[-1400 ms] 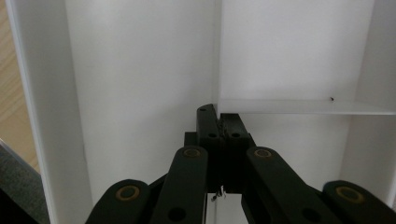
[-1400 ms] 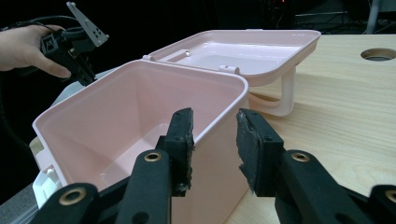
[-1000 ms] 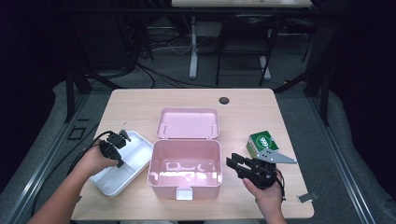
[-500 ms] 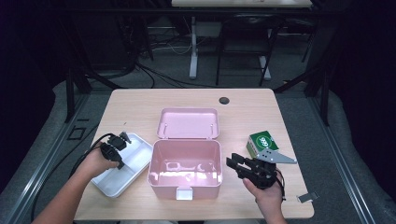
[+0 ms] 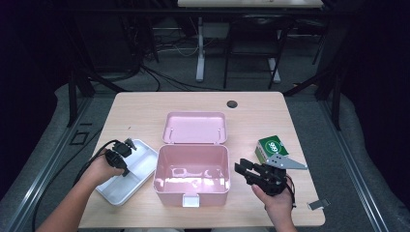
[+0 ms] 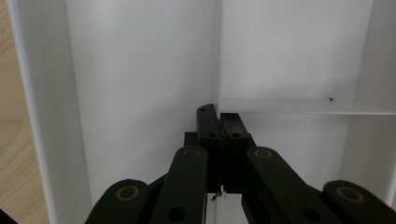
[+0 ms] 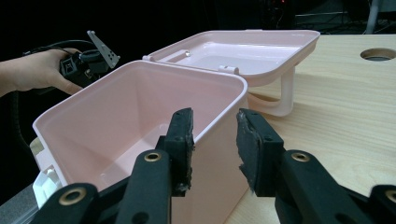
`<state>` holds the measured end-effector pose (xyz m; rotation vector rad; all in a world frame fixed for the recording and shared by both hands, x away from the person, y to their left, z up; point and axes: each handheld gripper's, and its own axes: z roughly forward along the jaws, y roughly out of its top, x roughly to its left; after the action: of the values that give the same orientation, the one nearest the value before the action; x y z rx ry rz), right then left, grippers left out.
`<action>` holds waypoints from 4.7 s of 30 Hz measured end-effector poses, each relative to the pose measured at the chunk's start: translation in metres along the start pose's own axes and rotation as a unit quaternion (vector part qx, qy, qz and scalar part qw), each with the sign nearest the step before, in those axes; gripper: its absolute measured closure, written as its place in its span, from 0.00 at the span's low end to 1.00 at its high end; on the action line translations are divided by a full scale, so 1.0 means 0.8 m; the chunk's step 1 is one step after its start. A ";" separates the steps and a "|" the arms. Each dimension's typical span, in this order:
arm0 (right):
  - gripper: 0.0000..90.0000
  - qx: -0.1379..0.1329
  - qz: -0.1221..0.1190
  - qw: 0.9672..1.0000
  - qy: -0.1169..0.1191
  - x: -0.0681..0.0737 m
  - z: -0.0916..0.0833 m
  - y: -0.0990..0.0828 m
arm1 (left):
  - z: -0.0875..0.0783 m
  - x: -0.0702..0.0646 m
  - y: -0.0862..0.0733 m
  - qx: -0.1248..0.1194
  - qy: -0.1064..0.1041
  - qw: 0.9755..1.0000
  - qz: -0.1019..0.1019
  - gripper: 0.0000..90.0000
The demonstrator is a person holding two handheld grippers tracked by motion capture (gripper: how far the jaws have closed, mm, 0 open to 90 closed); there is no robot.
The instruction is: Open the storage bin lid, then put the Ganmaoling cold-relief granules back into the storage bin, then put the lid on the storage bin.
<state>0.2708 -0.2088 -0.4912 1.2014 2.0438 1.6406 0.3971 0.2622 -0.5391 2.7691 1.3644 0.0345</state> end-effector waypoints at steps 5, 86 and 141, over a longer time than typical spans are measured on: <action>0.73 0.000 0.000 1.000 0.001 0.000 0.001 0.000 | 0.002 0.000 -0.002 -0.001 0.002 1.000 0.000 0.98; 0.34 0.253 -0.075 0.947 -0.186 -0.094 0.039 0.108 | -0.137 -0.049 -0.068 -0.366 -0.037 0.930 -0.020 0.61; 0.09 0.346 0.018 0.910 -0.229 -0.172 0.064 0.079 | -0.139 -0.046 -0.073 -0.375 -0.046 0.925 -0.027 0.60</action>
<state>0.4176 -0.2724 -0.4903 1.6379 2.3255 0.5168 0.3238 0.2727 -0.4313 2.0617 1.0896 0.3427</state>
